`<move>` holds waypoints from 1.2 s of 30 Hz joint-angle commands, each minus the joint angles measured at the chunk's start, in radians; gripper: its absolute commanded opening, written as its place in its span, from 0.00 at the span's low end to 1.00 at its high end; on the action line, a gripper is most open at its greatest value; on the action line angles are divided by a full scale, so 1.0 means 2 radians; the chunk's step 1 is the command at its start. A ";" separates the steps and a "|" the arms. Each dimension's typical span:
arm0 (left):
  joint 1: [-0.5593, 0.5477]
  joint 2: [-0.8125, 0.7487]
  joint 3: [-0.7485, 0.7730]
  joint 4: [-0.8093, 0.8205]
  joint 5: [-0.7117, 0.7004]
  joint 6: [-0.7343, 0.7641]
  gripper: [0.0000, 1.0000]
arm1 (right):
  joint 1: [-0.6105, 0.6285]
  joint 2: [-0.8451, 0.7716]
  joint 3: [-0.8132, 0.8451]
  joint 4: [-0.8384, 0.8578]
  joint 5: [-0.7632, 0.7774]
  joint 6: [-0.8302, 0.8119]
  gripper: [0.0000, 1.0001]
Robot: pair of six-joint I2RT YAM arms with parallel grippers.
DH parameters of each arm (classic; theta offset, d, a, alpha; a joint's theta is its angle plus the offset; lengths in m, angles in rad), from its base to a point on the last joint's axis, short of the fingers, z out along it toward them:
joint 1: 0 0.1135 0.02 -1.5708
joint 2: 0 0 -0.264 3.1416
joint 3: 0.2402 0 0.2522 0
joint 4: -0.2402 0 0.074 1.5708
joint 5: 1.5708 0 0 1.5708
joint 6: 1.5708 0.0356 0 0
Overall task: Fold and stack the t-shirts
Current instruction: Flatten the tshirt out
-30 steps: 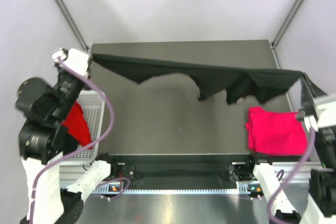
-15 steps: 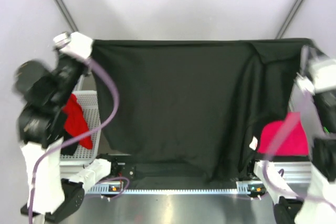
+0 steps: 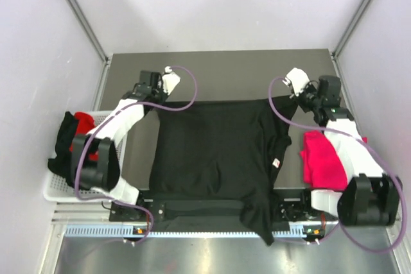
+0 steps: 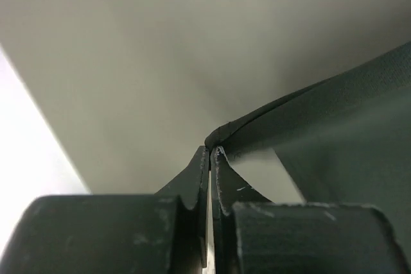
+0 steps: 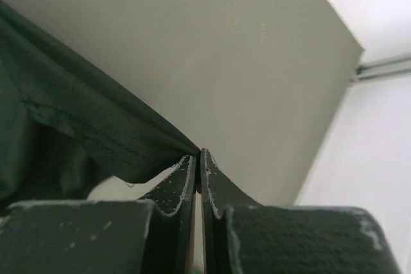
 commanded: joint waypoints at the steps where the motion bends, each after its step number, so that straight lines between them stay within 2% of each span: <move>1: 0.012 0.048 0.015 0.095 -0.052 0.010 0.00 | -0.002 0.062 0.059 0.080 0.015 -0.011 0.00; 6: 0.012 0.144 0.066 0.119 -0.074 0.016 0.00 | 0.001 0.172 0.124 0.098 0.008 0.014 0.00; 9: 0.016 0.190 0.107 0.109 -0.092 0.018 0.00 | 0.028 0.228 0.160 0.114 0.030 0.016 0.00; 20: 0.029 0.240 0.159 0.137 -0.139 0.007 0.00 | 0.050 0.421 0.354 0.112 0.069 0.041 0.00; 28: 0.031 0.304 0.245 0.137 -0.166 0.009 0.00 | 0.055 0.501 0.448 0.105 0.102 0.050 0.00; 36: 0.032 0.345 0.304 0.149 -0.159 -0.006 0.00 | 0.064 0.542 0.527 0.088 0.110 0.045 0.03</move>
